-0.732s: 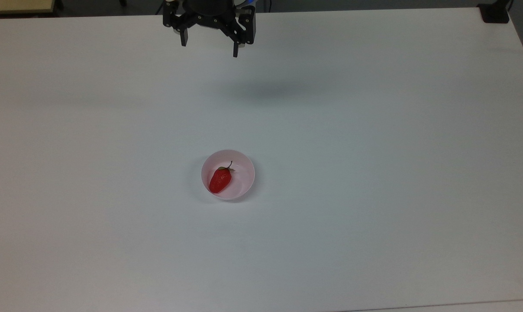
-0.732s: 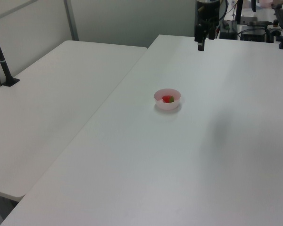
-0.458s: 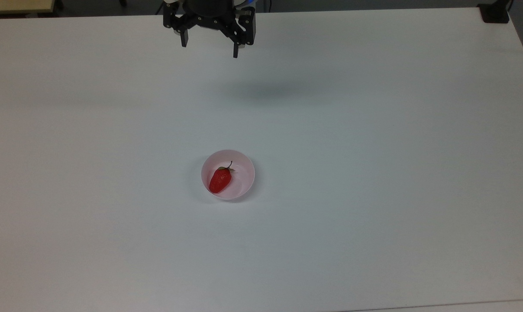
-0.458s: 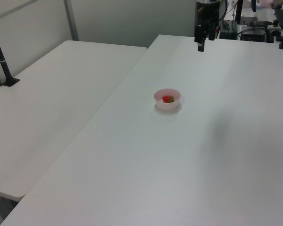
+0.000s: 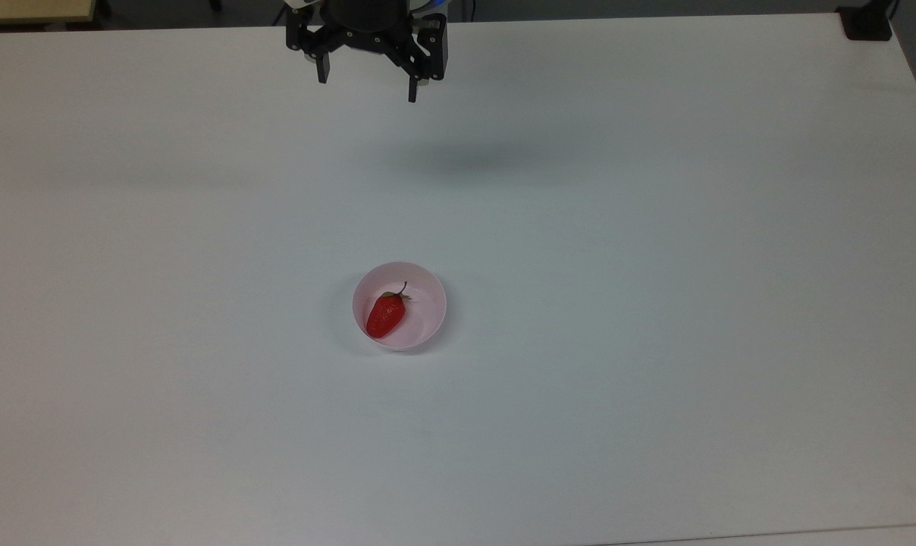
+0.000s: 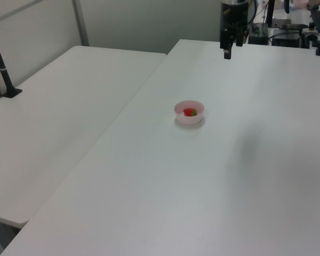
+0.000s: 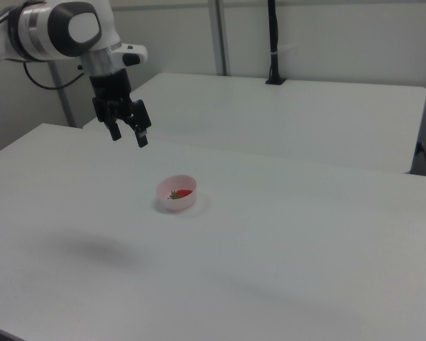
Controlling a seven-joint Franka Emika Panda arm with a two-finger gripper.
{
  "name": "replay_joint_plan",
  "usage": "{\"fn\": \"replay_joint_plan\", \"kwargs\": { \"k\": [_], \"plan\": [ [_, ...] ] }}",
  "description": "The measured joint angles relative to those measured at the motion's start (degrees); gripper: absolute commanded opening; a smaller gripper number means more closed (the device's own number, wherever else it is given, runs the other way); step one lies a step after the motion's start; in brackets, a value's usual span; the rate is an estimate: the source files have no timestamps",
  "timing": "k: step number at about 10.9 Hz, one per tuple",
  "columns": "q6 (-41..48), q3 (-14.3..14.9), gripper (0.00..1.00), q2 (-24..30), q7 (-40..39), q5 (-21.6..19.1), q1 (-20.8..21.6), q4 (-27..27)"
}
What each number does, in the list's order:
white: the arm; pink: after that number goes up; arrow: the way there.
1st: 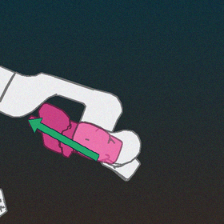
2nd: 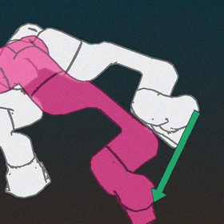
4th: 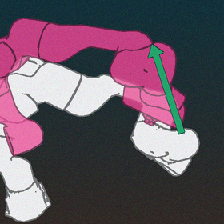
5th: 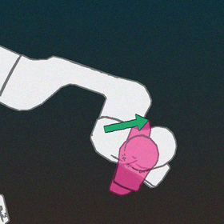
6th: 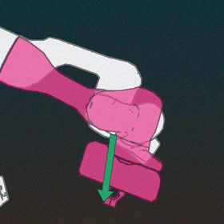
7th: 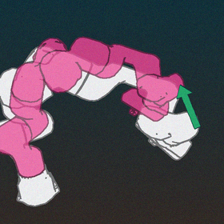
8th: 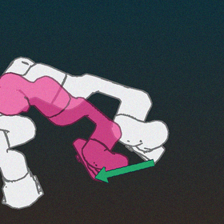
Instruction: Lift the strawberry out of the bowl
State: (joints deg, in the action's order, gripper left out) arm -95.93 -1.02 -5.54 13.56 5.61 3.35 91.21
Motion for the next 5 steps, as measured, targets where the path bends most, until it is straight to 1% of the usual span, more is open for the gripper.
{"fn": "replay_joint_plan", "kwargs": {
  "k": [2, 5],
  "plan": [
    [-0.67, 0.0, 1.0, -1.16, 0.0, -0.84, -0.65, 0.0],
    [-7.31, 0.01, 1.0, -5.06, 0.0, -1.78, -1.53, 0.02]
  ]
}}
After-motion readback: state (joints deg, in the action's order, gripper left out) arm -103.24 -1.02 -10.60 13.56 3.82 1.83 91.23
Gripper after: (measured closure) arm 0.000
